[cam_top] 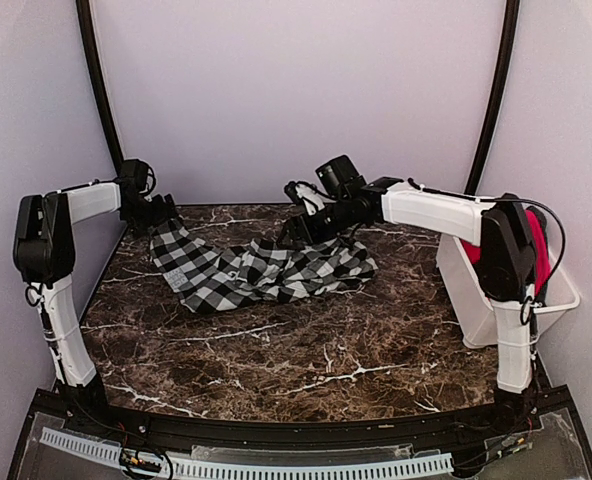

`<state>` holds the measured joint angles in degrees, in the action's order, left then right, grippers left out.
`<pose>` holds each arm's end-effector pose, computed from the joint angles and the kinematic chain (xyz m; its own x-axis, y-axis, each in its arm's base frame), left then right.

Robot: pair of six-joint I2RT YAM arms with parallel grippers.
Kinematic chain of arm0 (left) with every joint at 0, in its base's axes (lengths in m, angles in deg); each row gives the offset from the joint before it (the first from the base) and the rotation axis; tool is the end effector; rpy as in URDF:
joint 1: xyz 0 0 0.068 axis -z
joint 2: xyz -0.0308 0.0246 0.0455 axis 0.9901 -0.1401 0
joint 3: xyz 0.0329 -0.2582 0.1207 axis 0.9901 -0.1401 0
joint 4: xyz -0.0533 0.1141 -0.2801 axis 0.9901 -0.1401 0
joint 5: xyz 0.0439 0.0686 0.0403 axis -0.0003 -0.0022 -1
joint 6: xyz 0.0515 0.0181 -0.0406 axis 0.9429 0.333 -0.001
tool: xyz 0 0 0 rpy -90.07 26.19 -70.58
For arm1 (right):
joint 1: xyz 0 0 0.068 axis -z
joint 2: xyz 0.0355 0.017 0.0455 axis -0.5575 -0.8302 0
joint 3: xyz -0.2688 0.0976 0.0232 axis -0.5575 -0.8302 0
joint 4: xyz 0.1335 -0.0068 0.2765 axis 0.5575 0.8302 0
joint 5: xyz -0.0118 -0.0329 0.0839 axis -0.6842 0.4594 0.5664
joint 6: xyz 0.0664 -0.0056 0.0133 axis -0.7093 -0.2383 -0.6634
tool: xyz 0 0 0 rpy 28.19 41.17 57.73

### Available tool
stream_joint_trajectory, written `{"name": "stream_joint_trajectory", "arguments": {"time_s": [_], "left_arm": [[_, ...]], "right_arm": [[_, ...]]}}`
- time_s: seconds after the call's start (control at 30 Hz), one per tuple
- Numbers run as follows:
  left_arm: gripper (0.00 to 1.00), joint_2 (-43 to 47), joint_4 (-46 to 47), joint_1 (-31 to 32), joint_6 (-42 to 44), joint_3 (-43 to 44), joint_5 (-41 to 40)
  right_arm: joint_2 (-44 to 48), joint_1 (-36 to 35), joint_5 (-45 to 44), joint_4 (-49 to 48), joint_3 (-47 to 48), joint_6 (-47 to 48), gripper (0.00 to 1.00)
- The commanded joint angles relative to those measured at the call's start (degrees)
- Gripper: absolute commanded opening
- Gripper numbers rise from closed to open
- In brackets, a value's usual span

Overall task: Fold and stack the mixed laundry pile
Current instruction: Pick up the crumpled shirt from the center of the board.

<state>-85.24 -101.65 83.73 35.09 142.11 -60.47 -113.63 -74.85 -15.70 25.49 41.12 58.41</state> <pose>0.5024 -0.0175 0.2181 -0.6464 -0.4586 -0.6098 -0.2886 0.8868 -0.3610 0.3973 0.3704 0.2478 -0.6525 -0.3350 -0.6797 -0.7005 0.6089 0.3723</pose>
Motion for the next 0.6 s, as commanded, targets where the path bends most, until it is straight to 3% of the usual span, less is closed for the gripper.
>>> {"name": "stream_joint_trajectory", "arguments": {"time_s": [0.0, 0.17, 0.43, 0.53, 0.57], "left_arm": [[0.99, -8.06, -6.01, -1.58, 0.68, 10.37, -5.71], [0.99, -17.22, -9.87, -1.61, 2.74, 19.30, -7.68], [0.99, -22.48, -9.55, -1.61, 2.64, 22.44, -6.83], [0.91, -24.02, -10.21, -2.81, 2.86, 24.20, -5.99], [0.84, -24.10, -10.07, -2.96, 3.25, 24.54, -5.43]], "right_arm": [[-6.32, -2.78, -4.06, 5.68, 8.99, 4.78, 0.81], [-13.69, -6.17, -6.43, 10.53, 18.77, 8.06, 0.89], [-24.88, -10.98, -10.83, 16.69, 32.56, 9.81, 0.97], [-28.18, -11.79, -13.65, 18.03, 35.84, 9.34, 0.96], [-29.10, -11.82, -15.29, 18.40, 36.68, 9.08, 0.95]]}}
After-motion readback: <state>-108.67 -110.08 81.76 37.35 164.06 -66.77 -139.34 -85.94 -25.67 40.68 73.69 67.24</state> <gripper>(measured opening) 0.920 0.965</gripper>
